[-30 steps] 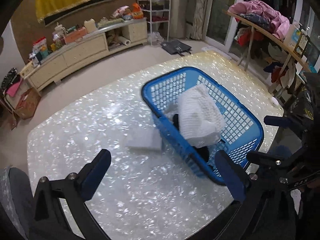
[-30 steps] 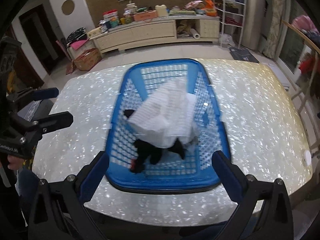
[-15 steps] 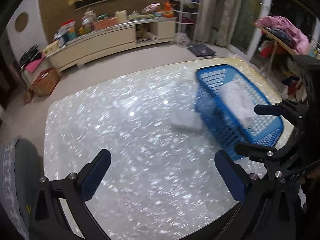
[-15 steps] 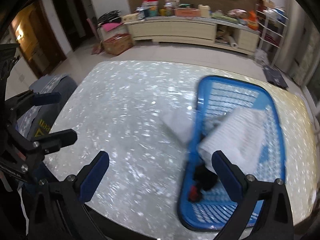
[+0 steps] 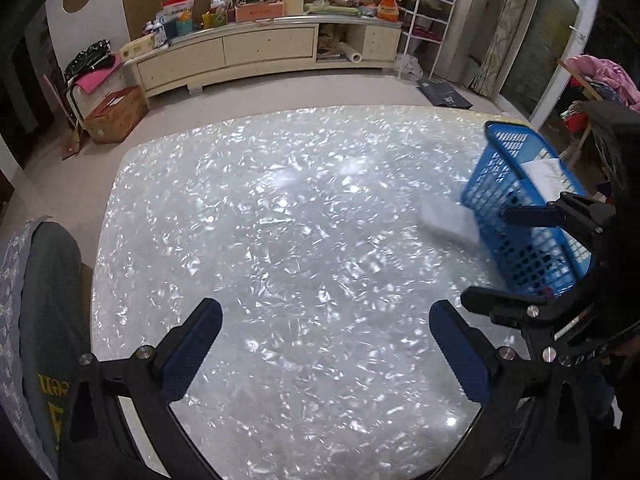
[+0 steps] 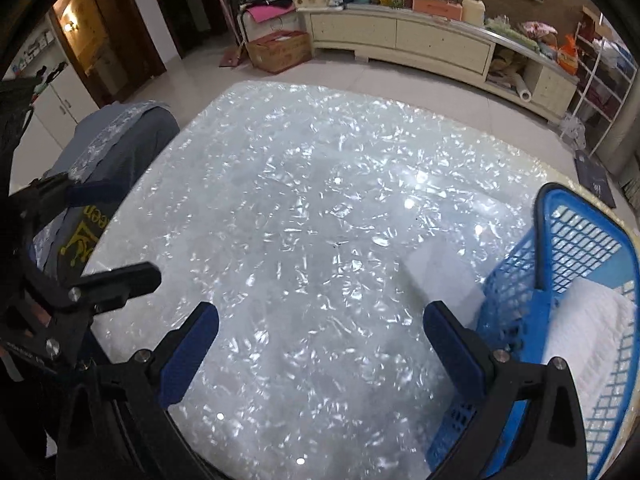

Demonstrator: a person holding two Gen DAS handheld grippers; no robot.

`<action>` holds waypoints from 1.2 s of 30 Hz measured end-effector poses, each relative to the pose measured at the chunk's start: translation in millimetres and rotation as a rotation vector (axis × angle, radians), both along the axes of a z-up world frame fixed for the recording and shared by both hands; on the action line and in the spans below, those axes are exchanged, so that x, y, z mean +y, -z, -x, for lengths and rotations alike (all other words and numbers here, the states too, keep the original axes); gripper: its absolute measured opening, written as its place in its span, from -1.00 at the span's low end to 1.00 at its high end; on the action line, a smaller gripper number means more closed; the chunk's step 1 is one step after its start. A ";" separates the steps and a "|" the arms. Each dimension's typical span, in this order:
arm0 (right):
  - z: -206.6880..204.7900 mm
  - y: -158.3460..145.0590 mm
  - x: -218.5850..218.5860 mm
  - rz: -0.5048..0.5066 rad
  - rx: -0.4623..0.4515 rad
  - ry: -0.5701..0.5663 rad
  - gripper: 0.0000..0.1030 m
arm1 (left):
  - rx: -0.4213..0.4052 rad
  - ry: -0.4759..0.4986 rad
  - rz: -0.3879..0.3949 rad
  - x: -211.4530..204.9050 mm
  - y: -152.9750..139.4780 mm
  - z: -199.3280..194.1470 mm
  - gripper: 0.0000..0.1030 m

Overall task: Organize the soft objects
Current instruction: 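Reach and grasp the white foam pad on the table with the right gripper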

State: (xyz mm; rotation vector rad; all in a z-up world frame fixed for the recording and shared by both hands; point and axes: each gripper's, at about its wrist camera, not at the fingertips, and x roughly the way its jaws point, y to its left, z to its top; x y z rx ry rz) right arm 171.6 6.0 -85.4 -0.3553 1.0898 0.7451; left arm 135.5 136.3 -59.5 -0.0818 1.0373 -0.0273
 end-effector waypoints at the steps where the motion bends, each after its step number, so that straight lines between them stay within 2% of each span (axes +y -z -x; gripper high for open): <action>1: -6.1 4.3 0.1 -0.005 0.013 0.005 0.99 | 0.007 0.004 -0.005 -0.1 6.5 -4.9 1.00; 10: -44.6 41.2 9.8 0.076 0.033 0.047 0.98 | 0.057 0.030 -0.011 -1.3 48.3 -43.3 1.00; 15: -60.4 56.3 20.9 0.188 -0.025 0.077 0.98 | 0.068 0.049 -0.005 -6.0 62.4 -63.6 1.00; 20: -84.4 67.5 22.1 0.249 -0.032 0.101 0.98 | 0.070 0.064 -0.014 -7.1 71.2 -74.1 1.00; 28: -113.5 83.2 9.4 0.300 0.033 0.083 0.98 | 0.073 0.054 0.014 1.0 82.7 -76.0 1.00; 36: -129.5 110.3 0.2 0.323 0.111 0.119 0.98 | 0.071 0.053 0.025 4.2 85.0 -73.9 1.00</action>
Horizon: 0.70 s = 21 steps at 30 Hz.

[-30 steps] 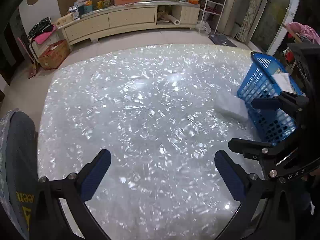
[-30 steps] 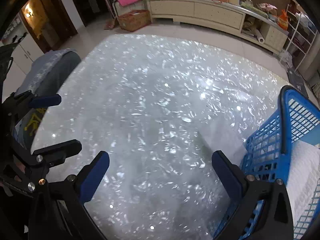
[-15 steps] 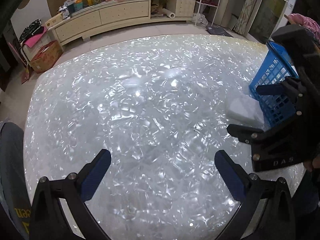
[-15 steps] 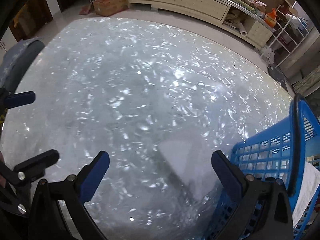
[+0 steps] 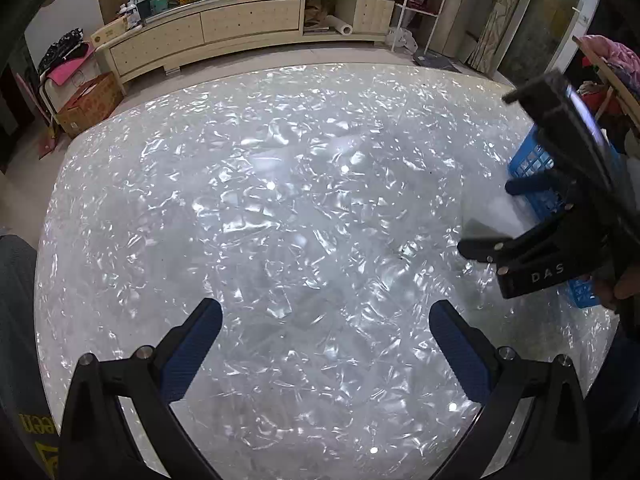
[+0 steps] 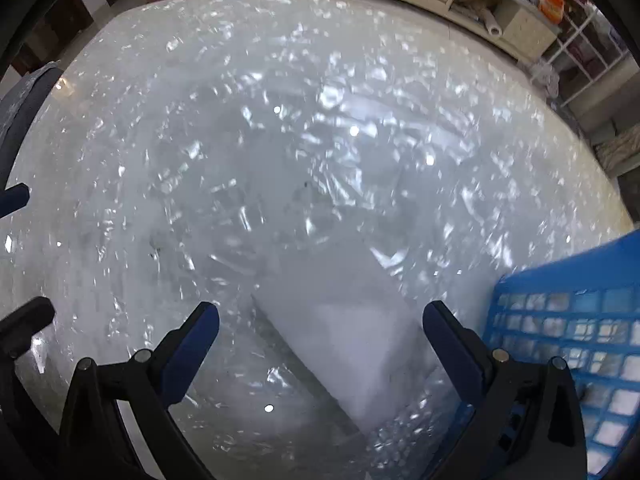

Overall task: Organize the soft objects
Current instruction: 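Reach and grasp the white foam pad on the table with the right gripper, then carry the white foam pad into the basket and open the right gripper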

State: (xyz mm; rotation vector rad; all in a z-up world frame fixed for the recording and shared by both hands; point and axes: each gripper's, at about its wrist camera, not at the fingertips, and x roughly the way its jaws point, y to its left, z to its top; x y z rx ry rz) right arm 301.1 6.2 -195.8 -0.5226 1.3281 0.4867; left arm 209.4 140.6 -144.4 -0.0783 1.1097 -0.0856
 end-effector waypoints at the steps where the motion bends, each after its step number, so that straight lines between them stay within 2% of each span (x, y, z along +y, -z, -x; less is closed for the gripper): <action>1: 2.9 4.2 -0.4 -0.013 0.018 0.010 0.98 | -0.002 -0.002 0.002 1.4 -0.1 0.3 1.00; 2: 3.2 5.6 -2.8 -0.018 0.023 0.019 0.98 | -0.003 -0.004 0.003 2.9 0.1 0.6 1.00; 5: 5.2 9.0 -11.4 -0.048 0.036 0.043 0.82 | -0.002 -0.012 0.006 6.2 0.5 1.9 1.00; 7: 9.6 6.0 -15.6 -0.054 0.028 0.047 0.62 | -0.001 -0.014 0.008 7.4 0.9 3.0 1.00; 9: 15.4 0.3 -20.2 -0.058 0.025 0.041 0.06 | -0.001 -0.016 0.008 8.0 0.8 3.4 1.00; 10: 17.5 -2.1 -20.9 -0.060 0.026 0.038 -0.01 | -0.001 -0.017 0.005 7.8 0.6 3.7 1.00; 14: 34.2 -4.8 -15.6 -0.055 0.024 0.010 -0.07 | -0.007 -0.015 -0.013 3.9 -1.4 5.8 1.00; 19: 58.3 -10.7 -18.2 -0.086 0.002 0.037 -0.10 | -0.017 -0.014 -0.020 -1.3 -7.3 12.9 1.00; 21: 82.3 -19.6 -21.1 -0.102 -0.026 0.056 -0.10 | -0.022 -0.014 -0.024 -3.8 -10.9 17.2 1.00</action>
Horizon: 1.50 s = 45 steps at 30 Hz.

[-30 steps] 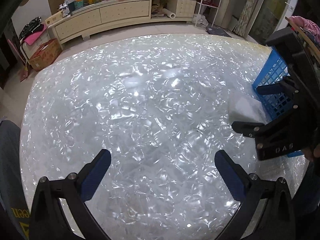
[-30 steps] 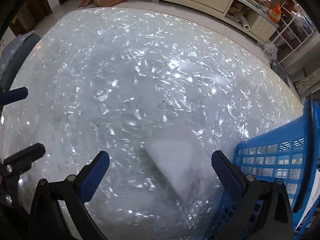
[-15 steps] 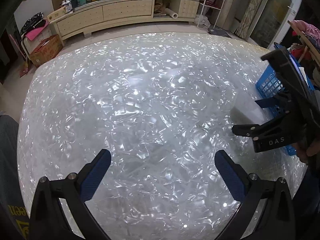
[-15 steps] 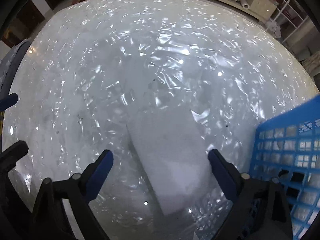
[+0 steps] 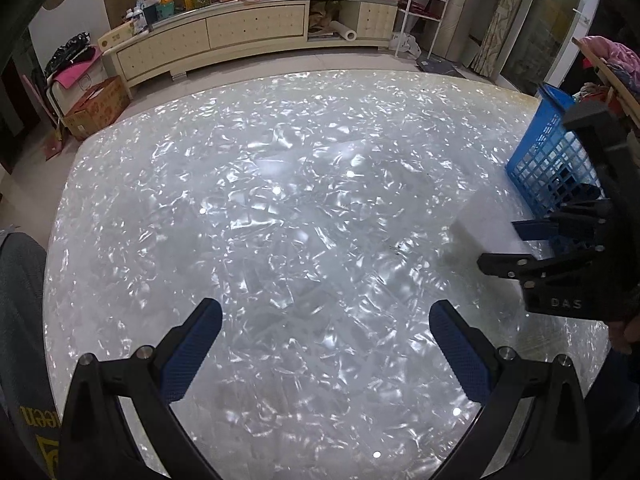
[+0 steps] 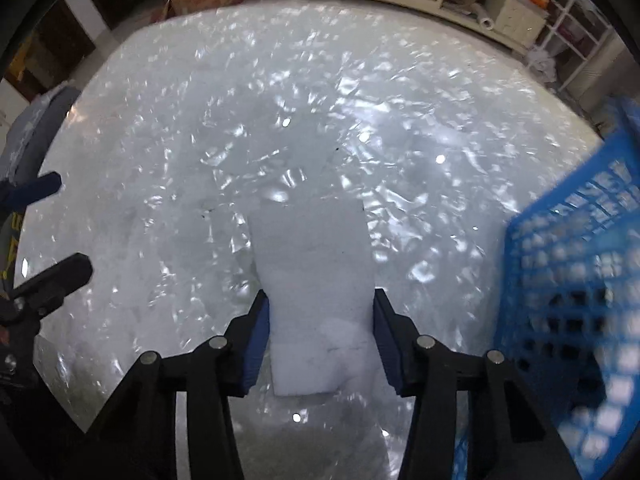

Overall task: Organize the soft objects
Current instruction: 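Carry the white foam pad into the basket and open the right gripper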

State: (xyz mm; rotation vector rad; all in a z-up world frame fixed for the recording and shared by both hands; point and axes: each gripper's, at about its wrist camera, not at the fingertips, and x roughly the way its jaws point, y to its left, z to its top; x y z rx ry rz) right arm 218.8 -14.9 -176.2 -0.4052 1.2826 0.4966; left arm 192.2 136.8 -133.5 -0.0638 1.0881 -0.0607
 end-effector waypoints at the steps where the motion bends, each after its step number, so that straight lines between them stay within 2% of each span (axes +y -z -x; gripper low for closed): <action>1: 8.4 -6.1 -1.9 -0.018 -0.003 -0.001 -0.10 | -0.005 0.003 -0.001 -1.6 -3.0 2.4 1.00; 10: 55.2 -64.8 -24.6 -0.086 -0.074 0.000 -0.09 | -0.071 0.035 -0.004 -34.8 -41.4 21.2 1.00; 18: 57.0 -107.8 -54.5 -0.137 -0.148 0.012 -0.08 | -0.129 0.061 0.045 -68.2 -85.2 33.3 1.00; 23: 64.0 -138.4 -85.8 -0.162 -0.202 0.036 -0.07 | -0.168 0.096 0.029 -93.9 -110.3 33.1 1.00; 28: 61.7 -156.9 -115.8 -0.176 -0.246 0.072 -0.05 | -0.201 0.148 0.025 -125.2 -130.3 25.4 1.00; 35: 45.4 -161.3 -152.2 -0.189 -0.286 0.156 -0.04 | -0.208 0.208 0.024 -167.3 -137.2 0.3 1.00; 45: 17.0 -132.7 -187.9 -0.174 -0.234 0.246 -0.02 | -0.147 0.246 0.044 -202.2 -108.9 -34.3 1.00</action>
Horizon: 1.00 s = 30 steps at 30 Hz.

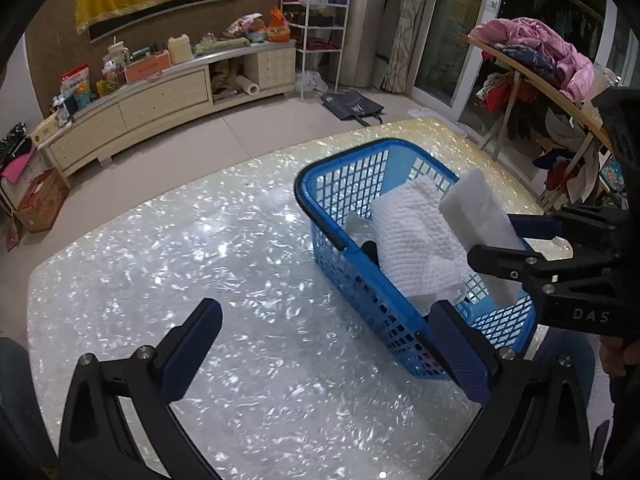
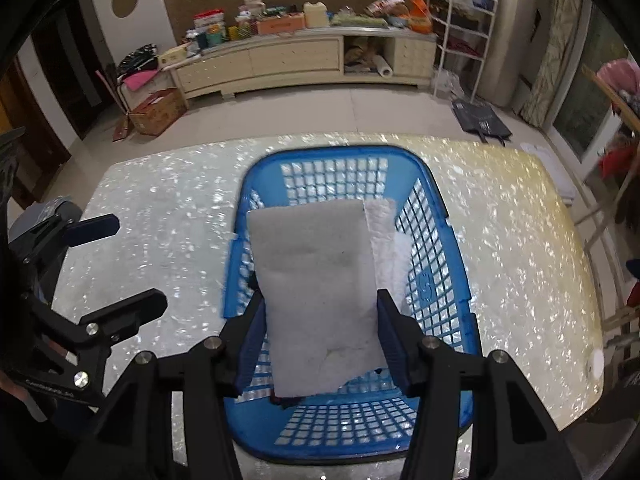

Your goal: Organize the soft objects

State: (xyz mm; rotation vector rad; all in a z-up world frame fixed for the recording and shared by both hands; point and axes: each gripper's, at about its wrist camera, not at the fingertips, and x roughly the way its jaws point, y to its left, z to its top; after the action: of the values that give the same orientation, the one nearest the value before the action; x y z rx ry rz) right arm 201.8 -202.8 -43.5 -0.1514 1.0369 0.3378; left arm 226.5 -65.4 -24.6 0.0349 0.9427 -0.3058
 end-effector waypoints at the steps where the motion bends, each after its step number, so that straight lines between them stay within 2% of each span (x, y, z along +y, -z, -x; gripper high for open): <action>1: -2.1 3.4 -1.4 -0.001 0.009 0.005 -0.02 | 0.005 0.003 0.000 -1.7 2.8 -2.4 1.00; 9: -22.8 35.1 -1.4 0.023 0.080 0.030 0.01 | 0.038 0.018 -0.003 -10.2 19.6 -14.1 1.00; 14: -21.8 40.7 0.5 0.051 0.070 0.025 0.04 | 0.046 0.015 0.000 -9.2 23.5 -14.6 1.00; 17: -17.9 36.0 0.4 0.054 0.061 0.023 0.18 | 0.042 0.005 0.007 -5.7 23.2 -12.0 1.00; 21: -4.3 25.5 2.1 0.063 0.031 0.016 0.61 | 0.029 -0.010 0.017 1.1 21.1 -0.9 1.00; 27: 30.4 12.2 3.2 0.053 -0.016 0.027 0.78 | -0.014 -0.017 0.018 11.1 11.3 25.3 1.00; 30: 53.8 -1.3 7.4 0.026 -0.053 0.040 0.80 | -0.064 -0.034 0.037 20.8 -0.3 47.1 1.00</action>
State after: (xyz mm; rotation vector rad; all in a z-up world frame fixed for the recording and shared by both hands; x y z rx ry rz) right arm 148.0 -195.4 -42.2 -0.1617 0.9910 0.2827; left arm 179.4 -44.6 -24.3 -0.0047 0.8733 -0.2892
